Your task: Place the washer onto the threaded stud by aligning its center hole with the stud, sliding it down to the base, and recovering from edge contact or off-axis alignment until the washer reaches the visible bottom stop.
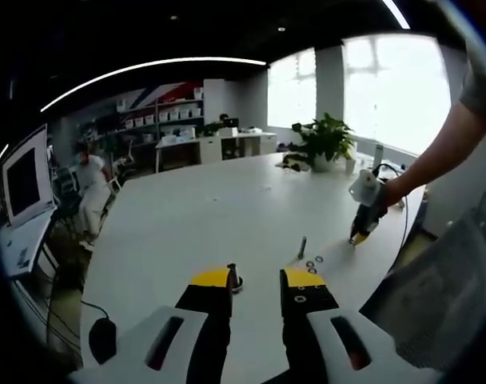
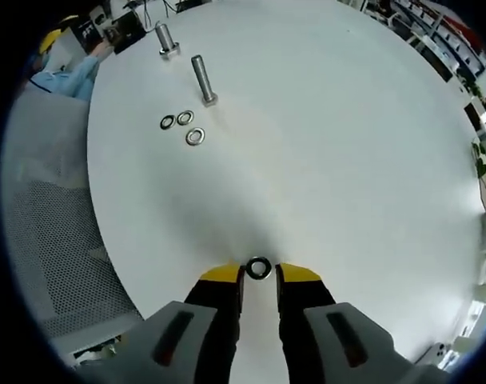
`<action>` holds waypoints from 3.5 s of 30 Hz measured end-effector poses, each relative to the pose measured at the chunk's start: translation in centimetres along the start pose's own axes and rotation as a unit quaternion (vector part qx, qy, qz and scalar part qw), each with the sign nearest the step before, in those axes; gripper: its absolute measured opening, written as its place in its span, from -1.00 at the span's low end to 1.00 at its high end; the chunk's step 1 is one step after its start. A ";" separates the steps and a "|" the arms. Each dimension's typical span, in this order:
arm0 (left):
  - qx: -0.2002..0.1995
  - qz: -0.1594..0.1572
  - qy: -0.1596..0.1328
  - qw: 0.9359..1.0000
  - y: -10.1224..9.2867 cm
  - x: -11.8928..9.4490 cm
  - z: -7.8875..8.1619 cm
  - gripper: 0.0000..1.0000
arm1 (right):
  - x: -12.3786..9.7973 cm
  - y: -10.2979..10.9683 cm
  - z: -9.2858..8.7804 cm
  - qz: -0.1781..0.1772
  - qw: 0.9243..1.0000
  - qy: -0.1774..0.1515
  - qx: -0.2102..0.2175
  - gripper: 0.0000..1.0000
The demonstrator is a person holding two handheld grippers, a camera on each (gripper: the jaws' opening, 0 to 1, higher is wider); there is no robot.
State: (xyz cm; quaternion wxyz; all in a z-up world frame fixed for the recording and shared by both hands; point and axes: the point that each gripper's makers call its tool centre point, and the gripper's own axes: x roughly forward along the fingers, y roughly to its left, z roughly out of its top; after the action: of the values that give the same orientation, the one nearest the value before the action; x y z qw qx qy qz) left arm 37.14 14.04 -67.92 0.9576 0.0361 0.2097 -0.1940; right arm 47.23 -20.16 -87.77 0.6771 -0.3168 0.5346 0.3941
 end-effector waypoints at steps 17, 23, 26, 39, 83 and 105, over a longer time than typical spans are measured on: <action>-0.001 0.001 0.005 1.000 0.0 0.1 -0.1 -0.58 | 0.1 0.0 0.0 0.003 1.000 0.016 -0.007 -0.72; 0.000 0.000 0.003 1.000 0.0 0.1 -0.1 -0.58 | 0.1 -0.1 -0.1 0.001 1.000 0.014 -0.002 -0.72; -0.002 0.001 0.003 1.000 0.1 0.1 -0.1 -0.58 | 0.1 0.0 0.0 -0.002 1.000 0.014 -0.016 -0.73; 0.007 -0.001 0.007 1.000 -0.1 0.1 -0.3 -0.58 | 0.0 0.1 0.1 -0.016 0.999 0.007 -0.026 -0.73; 0.006 0.000 -0.005 1.000 -0.1 -0.1 0.2 -0.58 | -5.4 2.5 11.8 -0.011 0.991 -0.126 -0.050 -0.73; 0.005 0.001 -0.010 1.000 0.0 -0.2 0.3 -0.58 | -5.3 4.9 16.2 -0.003 0.985 -0.140 -0.100 -0.73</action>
State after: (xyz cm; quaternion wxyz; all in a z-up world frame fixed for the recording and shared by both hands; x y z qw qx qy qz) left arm 37.11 14.05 -67.53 0.9596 0.0389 0.1995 -0.1944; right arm 50.07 -5.03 -78.98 0.7117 -0.3260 0.3913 0.4839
